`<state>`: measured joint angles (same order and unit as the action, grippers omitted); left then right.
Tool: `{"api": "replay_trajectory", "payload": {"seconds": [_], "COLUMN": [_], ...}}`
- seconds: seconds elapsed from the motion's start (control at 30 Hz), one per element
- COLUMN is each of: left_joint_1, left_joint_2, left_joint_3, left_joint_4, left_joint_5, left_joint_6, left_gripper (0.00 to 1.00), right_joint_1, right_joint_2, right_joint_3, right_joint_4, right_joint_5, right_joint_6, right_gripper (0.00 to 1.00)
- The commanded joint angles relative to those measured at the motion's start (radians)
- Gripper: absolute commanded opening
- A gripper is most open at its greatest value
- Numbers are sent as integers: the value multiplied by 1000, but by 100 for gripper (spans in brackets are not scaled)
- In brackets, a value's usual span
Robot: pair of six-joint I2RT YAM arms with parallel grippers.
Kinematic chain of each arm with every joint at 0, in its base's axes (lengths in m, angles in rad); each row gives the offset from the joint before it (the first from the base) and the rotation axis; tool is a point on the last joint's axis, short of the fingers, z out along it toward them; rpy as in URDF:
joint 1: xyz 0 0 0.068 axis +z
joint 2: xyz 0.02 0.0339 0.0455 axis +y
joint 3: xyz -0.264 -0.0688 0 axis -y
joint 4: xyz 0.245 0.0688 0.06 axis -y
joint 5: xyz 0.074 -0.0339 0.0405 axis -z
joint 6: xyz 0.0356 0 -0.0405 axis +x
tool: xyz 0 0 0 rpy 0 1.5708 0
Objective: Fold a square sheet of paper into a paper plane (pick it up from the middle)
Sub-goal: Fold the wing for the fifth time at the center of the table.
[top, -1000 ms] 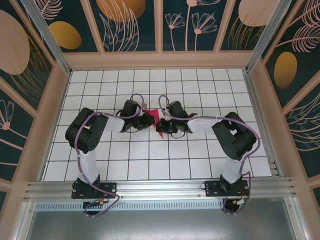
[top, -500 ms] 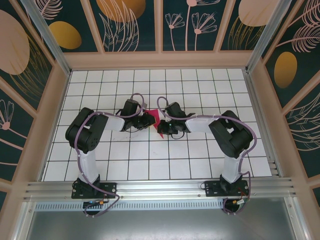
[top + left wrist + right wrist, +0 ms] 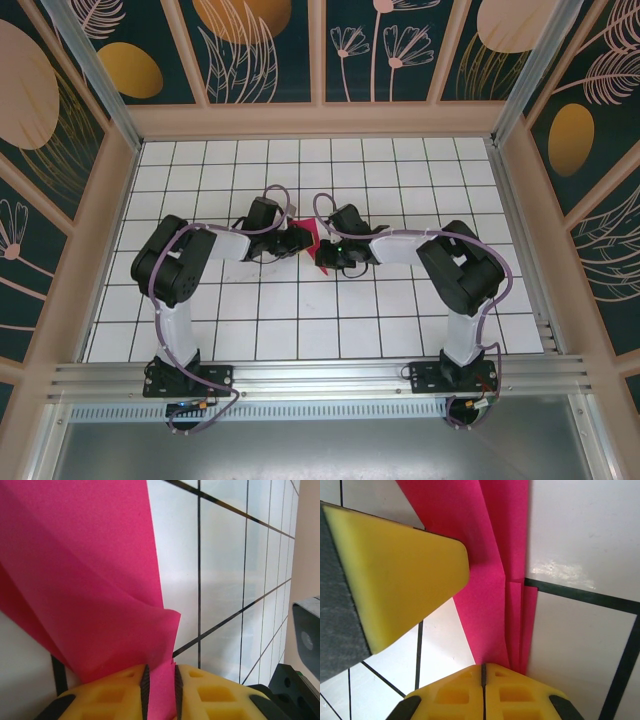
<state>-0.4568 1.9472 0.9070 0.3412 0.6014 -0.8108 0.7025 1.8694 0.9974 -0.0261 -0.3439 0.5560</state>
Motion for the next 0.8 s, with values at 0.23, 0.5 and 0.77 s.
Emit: {"api": "replay_trajectory", "payload": {"seconds": [0.23,0.5,0.77], "left_joint_1": [1,2,3], "left_joint_2": [-141,-95,-6], "left_joint_3": [-128,-107,-26], "left_joint_4": [143,126,81], "left_joint_5": [-155,-181,-188], "left_joint_6": [34,83,142], "left_gripper": [28,26,22], "right_joint_1": [2,2,2], "right_joint_2": [27,35,44], "right_joint_3": [-43,-45,-45], "right_joint_4": [11,5,-2], "right_joint_5": [-12,-8,-8], "right_joint_6": [28,32,27], "right_gripper": [7,6,6]}}
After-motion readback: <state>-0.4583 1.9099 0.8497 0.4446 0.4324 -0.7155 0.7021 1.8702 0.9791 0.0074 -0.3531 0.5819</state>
